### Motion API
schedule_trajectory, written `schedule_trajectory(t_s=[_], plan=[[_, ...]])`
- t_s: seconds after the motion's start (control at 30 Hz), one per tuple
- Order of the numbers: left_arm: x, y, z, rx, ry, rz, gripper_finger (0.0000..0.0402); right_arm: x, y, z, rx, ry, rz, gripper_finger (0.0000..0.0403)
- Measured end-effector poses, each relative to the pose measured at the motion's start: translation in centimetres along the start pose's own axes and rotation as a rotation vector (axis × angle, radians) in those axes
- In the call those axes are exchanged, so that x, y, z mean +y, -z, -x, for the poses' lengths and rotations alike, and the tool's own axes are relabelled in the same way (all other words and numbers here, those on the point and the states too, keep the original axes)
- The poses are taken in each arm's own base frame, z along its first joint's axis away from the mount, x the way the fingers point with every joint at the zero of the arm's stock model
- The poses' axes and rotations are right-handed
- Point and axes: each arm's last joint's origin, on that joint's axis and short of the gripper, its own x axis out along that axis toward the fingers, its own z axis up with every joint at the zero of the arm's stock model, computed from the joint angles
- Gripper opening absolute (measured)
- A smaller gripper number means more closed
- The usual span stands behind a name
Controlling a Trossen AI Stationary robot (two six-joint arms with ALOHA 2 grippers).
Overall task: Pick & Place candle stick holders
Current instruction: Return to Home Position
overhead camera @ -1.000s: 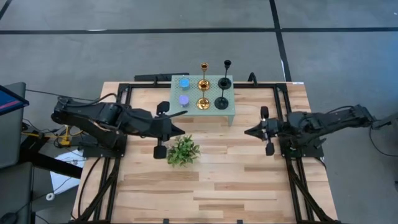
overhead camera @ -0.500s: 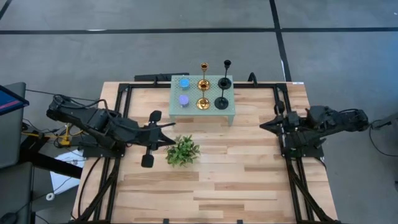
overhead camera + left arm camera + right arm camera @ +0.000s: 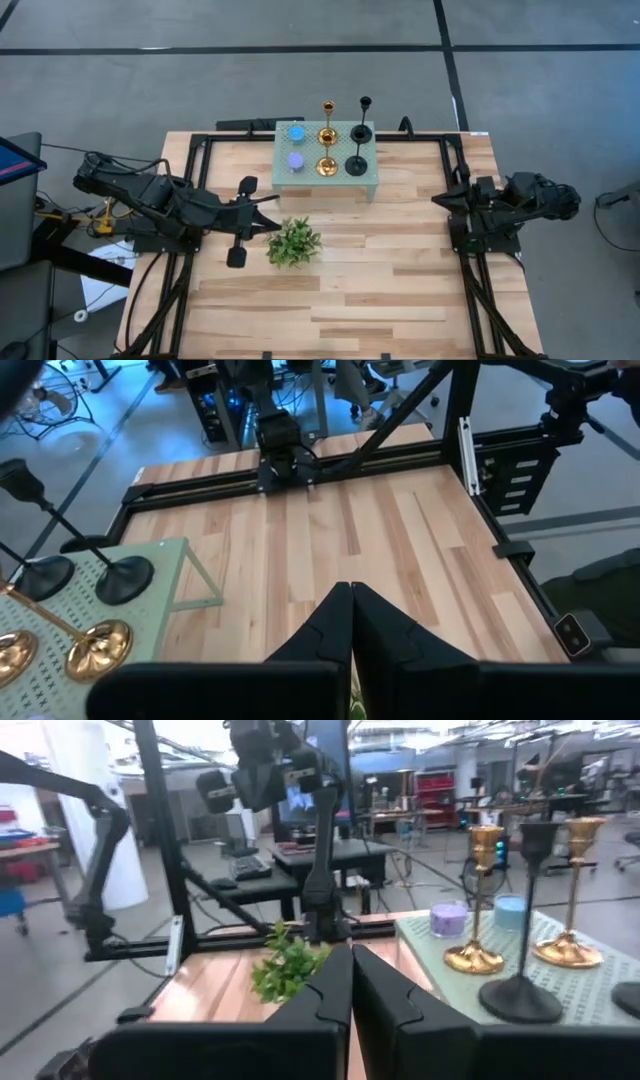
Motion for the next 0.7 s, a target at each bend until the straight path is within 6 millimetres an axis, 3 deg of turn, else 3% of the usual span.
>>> schedule_trajectory(t_s=[0.43, 0.57, 0.7], plan=[[0.0, -0.1, 0.0, -0.008, 0.000, 0.003, 0.0004, 0.1, 0.5, -0.1, 0.053, -0.042, 0.017, 0.0000], [0.0, -0.1, 0.0, -0.009, 0.000, 0.002, 0.0004, 0.3, 2.3, -1.1, 0.067, -0.063, 0.018, 0.0000], [0.0, -0.1, 0.0, -0.012, 0.000, 0.002, 0.0004, 0.6, 5.4, -2.6, 0.066, -0.095, -0.002, 0.0000]])
